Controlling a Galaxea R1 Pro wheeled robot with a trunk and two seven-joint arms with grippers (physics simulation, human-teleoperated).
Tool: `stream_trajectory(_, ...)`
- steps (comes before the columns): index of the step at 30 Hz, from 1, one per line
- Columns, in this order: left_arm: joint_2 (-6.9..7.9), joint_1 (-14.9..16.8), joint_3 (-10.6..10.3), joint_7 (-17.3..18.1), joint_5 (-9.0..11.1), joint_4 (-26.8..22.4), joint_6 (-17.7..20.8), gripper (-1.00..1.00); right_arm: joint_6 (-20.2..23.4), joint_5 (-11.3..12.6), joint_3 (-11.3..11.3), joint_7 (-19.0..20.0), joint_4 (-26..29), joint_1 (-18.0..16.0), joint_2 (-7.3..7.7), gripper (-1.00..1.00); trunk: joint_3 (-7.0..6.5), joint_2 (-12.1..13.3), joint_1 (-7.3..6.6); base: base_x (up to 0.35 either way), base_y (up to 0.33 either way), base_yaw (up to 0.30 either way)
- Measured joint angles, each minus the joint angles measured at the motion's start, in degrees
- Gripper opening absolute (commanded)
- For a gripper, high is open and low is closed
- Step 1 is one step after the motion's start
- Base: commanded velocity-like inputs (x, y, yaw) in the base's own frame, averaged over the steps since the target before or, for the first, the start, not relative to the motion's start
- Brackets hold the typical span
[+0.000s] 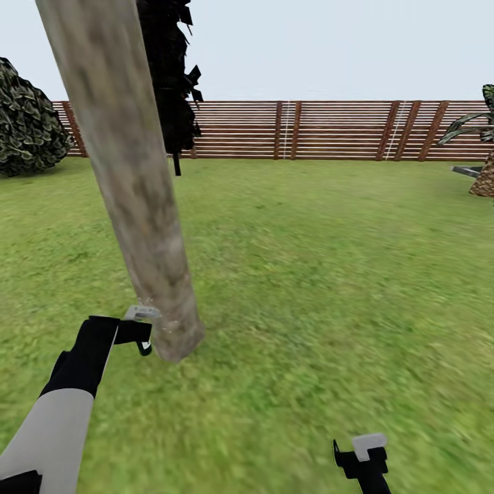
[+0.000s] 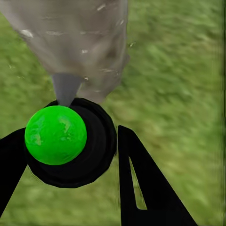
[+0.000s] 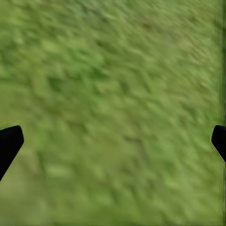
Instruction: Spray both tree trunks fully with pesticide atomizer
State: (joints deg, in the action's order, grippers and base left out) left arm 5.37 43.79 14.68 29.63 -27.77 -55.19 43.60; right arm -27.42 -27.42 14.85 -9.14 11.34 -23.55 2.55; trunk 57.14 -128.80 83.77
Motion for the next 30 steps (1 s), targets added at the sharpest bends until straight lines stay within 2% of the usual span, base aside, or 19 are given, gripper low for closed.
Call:
stream_trajectory(5,0.15,-0.02,0.3,-0.01,-0.03,0.0,-0.01,-1.0,0.0,0.0,0.0,0.0,0.0,0.0,0.0,1.0,0.0,0.0,0.0,0.0,-0.274,0.111)
stream_trajectory(22,0.16,-0.2,0.41,-0.45,-0.11,0.09,-0.16,-1.0,0.0,-0.09,0.0,0.0,0.0,0.0,-0.07,1.0,0.0,0.0,0.0,0.0,-0.274,0.275)
stream_trajectory(30,0.08,-0.2,0.04,-0.47,-0.1,0.09,-0.1,-1.0,0.0,-0.09,0.0,0.0,0.0,0.0,-0.05,1.0,0.0,0.0,0.0,0.056,-0.274,0.045)
